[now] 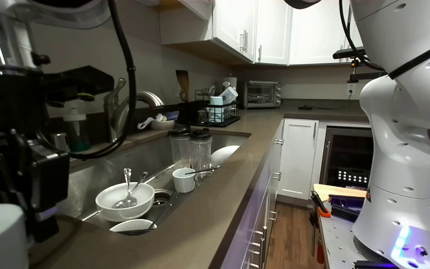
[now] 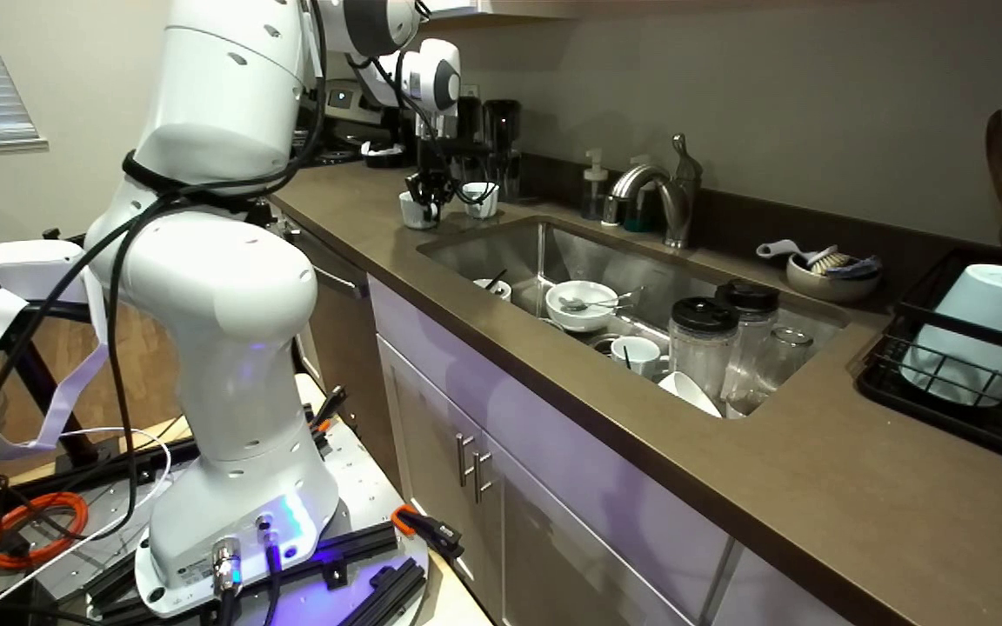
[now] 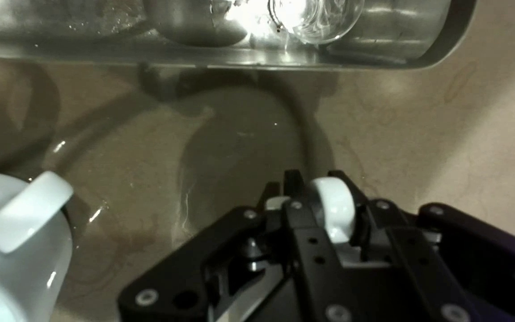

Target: Pour the water from the mug towards the edge into the sink

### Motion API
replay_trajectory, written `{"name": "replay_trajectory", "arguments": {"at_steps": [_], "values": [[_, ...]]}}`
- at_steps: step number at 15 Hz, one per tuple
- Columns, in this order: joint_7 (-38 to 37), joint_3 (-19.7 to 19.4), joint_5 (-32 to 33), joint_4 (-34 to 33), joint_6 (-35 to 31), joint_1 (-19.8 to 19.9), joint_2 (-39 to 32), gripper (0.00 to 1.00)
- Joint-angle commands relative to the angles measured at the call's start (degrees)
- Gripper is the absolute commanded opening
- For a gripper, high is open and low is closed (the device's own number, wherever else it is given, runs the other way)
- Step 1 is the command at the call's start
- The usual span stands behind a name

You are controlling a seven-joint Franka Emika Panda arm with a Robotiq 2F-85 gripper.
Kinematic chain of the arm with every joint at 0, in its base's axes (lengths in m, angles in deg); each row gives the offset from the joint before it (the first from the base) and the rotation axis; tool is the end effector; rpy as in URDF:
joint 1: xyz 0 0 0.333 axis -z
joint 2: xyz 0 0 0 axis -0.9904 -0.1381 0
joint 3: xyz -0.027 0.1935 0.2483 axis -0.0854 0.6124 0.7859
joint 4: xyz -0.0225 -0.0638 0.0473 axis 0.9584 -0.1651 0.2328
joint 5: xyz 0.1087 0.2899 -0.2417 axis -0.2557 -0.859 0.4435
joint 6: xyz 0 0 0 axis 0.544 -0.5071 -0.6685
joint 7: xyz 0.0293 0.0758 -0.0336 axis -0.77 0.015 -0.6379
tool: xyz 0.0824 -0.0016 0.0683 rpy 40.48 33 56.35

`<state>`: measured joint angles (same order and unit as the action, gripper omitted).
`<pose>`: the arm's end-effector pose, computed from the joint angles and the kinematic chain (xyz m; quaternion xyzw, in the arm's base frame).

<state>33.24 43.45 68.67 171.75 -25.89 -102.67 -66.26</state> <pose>0.5221 0.4176 0.3596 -0.7000 -0.7105 0.0547 0.0472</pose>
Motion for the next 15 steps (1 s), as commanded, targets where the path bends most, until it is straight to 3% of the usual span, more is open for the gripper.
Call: {"name": "replay_trajectory", "arguments": {"at_steps": [1, 15], "values": [[1.5, 0.2, -0.6, 0.4, -1.1, 0.4, 0.5, 0.04], [1.3, -0.4, -0.7, 2.5, -0.9, 1.5, 3.4, 0.07]]}}
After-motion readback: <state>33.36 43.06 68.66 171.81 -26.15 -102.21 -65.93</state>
